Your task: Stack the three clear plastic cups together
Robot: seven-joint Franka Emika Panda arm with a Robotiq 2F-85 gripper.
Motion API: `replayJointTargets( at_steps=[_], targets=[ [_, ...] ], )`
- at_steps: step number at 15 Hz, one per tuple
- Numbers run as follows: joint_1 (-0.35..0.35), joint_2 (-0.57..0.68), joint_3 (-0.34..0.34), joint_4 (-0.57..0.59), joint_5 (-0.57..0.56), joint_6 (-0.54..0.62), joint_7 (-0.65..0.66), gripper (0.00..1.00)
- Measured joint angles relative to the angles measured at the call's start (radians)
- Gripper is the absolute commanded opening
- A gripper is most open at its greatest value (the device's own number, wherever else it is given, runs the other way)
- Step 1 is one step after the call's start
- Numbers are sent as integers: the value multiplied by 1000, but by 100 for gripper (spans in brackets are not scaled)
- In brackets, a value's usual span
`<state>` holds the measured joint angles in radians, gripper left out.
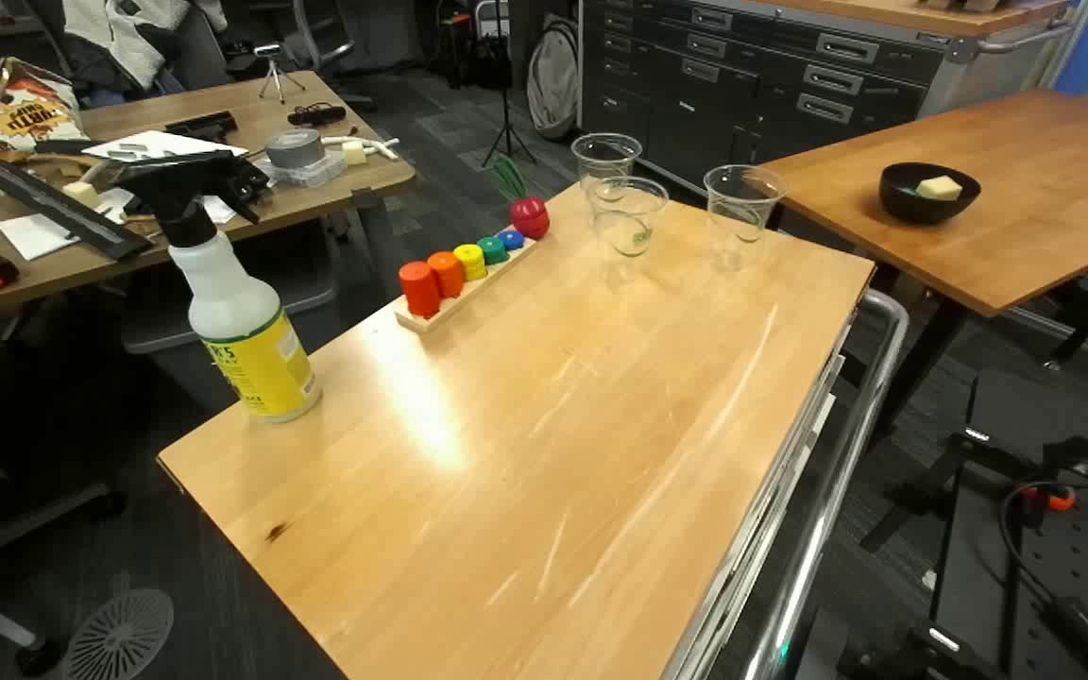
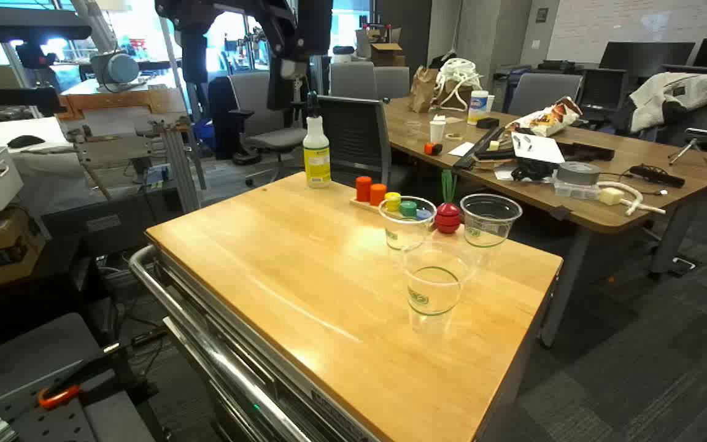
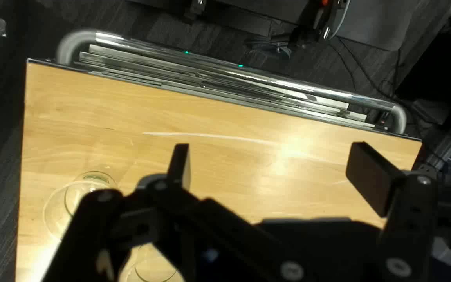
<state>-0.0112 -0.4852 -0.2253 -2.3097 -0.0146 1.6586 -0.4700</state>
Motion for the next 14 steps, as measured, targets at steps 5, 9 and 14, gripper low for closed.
replayJointTargets(
  at_steps=[5, 9, 14],
  targets=[
    [0, -4, 0, 11, 0, 0, 0, 100],
    [-3, 2, 0, 10, 0, 0, 0, 100],
    [-44, 97, -13, 57, -11, 65, 7, 100]
  ],
)
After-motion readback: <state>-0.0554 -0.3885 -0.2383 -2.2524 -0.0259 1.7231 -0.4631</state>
